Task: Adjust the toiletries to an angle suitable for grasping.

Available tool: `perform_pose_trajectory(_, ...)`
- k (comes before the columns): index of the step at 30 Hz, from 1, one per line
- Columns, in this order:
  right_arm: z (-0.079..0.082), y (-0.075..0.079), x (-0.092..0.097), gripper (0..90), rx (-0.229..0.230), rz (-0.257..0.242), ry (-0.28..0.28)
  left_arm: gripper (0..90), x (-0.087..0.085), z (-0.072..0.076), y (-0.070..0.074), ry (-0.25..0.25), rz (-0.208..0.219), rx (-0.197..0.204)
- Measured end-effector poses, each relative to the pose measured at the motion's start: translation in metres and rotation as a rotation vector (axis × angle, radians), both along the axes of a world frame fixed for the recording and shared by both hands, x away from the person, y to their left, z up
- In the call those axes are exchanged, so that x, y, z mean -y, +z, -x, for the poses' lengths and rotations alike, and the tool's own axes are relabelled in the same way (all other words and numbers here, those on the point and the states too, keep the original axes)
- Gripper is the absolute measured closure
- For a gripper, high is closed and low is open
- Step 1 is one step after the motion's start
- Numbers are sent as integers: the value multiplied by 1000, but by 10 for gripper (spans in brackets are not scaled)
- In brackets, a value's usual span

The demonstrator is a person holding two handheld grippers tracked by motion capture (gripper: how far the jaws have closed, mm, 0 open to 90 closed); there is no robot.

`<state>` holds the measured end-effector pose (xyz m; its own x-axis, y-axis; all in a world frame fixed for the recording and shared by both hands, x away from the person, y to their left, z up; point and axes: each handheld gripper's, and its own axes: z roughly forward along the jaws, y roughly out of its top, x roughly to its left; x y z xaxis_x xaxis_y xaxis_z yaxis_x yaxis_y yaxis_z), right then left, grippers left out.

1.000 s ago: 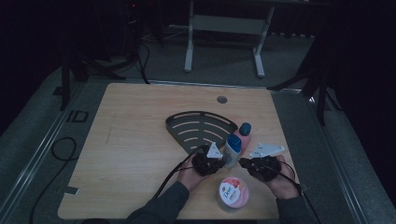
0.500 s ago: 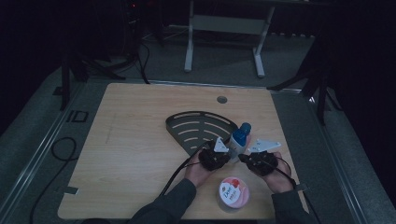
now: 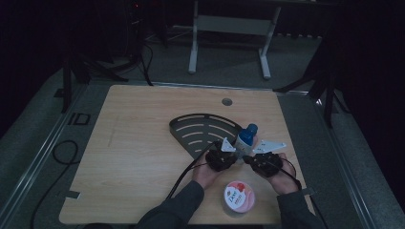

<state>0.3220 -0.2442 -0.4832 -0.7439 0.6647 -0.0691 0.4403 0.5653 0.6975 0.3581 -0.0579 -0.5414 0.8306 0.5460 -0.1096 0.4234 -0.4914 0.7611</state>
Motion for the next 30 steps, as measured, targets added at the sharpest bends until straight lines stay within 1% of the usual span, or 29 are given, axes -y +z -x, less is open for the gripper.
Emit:
perform_pose_trajectory(4, 17, 6, -3, 898, 20, -4, 31, 890, -1, -3, -1, 15, -3, -3)
perform_pose_trajectory(7, 33, 9, -7, 898, 25, -24, 68, 869, -7, -1, 1, 9, 21, -6)
perform_pose_trajectory(8, 41, 9, -10, 897, 27, -21, 91, 864, -9, 0, 1, 9, 21, -3)
perform_pose_trajectory(9, 45, 9, -13, 898, 33, -14, 102, 864, -12, 1, 3, 6, 18, 4)
perform_pose_trajectory(10, 50, 9, -15, 898, 38, -11, 109, 865, -15, 3, 5, 2, 17, 10)
perform_pose_trajectory(11, 55, 9, -17, 898, 39, -20, 121, 865, -19, 4, 7, 2, 21, 14)
perform_pose_trajectory(13, 65, 10, -23, 898, 29, -26, 151, 867, -28, 6, 11, -1, 27, 23)
perform_pose_trajectory(14, 67, 9, -25, 898, 25, -21, 161, 869, -34, 8, 13, 0, 26, 29)
perform_pose_trajectory(15, 67, 9, -25, 898, 25, -21, 161, 869, -34, 8, 13, 0, 26, 29)
perform_pose_trajectory(16, 71, 8, -28, 898, 21, -11, 174, 869, -47, 11, 18, 4, 26, 41)
perform_pose_trajectory(17, 77, 6, -34, 898, 10, -5, 197, 872, -53, 13, 20, 5, 25, 45)
perform_pose_trajectory(20, 82, 3, -40, 898, -6, 5, 223, 872, -74, 18, 27, 18, 22, 61)
perform_pose_trajectory(21, 83, 2, -41, 898, -5, 5, 229, 871, -79, 19, 28, 21, 18, 63)
perform_pose_trajectory(23, 83, 1, -43, 899, -12, -7, 236, 866, -92, 23, 31, 30, 16, 74)
perform_pose_trajectory(24, 82, 1, -44, 898, -12, -4, 238, 858, -98, 25, 32, 36, 15, 79)
perform_pose_trajectory(27, 80, 0, -49, 898, -17, -11, 247, 822, -115, 31, 32, 52, -10, 99)
perform_pose_trajectory(29, 78, 1, -54, 899, -15, -4, 251, 821, -126, 33, 30, 69, -11, 98)
perform_pose_trajectory(30, 78, 1, -55, 899, -11, 5, 253, 821, -131, 34, 29, 80, -5, 94)
